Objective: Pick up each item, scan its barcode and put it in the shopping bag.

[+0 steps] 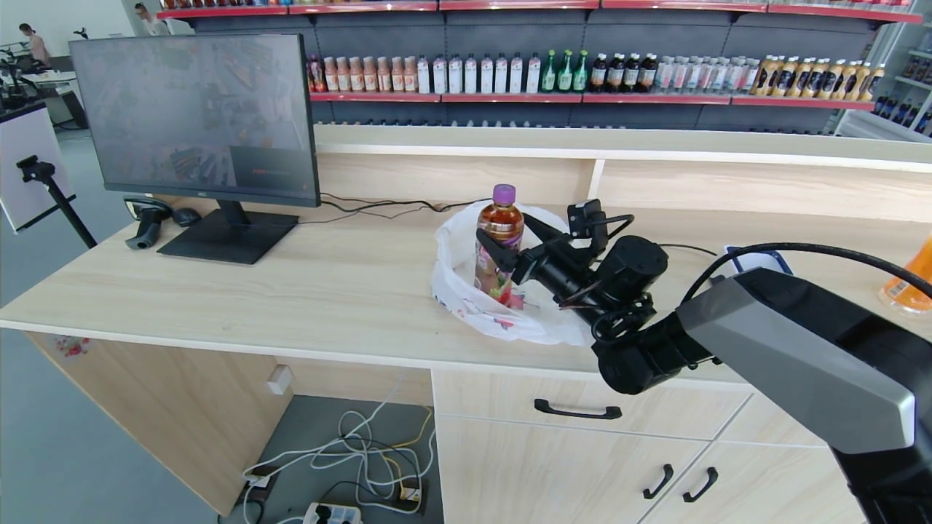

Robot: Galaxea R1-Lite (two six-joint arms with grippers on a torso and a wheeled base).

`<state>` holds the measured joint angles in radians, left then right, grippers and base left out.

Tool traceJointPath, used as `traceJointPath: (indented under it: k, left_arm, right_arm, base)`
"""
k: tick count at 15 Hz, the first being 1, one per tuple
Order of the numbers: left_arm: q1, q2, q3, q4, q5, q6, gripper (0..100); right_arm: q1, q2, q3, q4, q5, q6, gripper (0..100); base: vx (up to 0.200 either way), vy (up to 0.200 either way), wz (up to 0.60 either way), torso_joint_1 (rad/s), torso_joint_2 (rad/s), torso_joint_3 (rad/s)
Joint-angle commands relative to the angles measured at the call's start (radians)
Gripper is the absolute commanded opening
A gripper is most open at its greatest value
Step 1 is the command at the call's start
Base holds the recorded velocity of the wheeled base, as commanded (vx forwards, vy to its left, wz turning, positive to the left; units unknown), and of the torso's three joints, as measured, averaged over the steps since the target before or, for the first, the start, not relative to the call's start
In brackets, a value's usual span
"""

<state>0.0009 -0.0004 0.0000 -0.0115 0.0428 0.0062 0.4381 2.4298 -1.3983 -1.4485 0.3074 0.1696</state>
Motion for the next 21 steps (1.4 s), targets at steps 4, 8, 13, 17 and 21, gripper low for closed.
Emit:
traceJointPath:
  k: [4,8,13,17,21]
  left_arm:
    - [0.001,0.000,0.000,-0.001,0.000,0.000,100]
    - [-0.001,0.000,0.000,-0.001,0.000,0.000,100]
    - [0.001,0.000,0.000,-0.001,0.000,0.000,100]
    - [0.001,0.000,0.000,0.001,0.000,0.000,100]
    - [0.001,0.000,0.000,-0.001,0.000,0.000,100]
  right_arm:
    - [-0.013,-0.074,0.144,-0.056,0.001,-0.010,100]
    - [-0.030,-0.124,0.260,-0.115,-0.001,-0.016,100]
    - [-0.030,-0.210,0.423,-0.122,-0.002,-0.058,100]
    - [-0.030,-0.337,0.565,-0.122,-0.004,-0.097,100]
    - [-0.038,-0.610,0.920,-0.122,-0.065,-0.159,100]
  base:
    - [0.000,0.000,0.00,0.000,0.00,0.000]
    - [0.000,0.000,0.00,0.000,0.00,0.000]
    - [0.000,0.000,0.00,0.000,0.00,0.000]
    - [0.000,0.000,0.00,0.000,0.00,0.000]
    - [0.000,0.000,0.00,0.000,0.00,0.000]
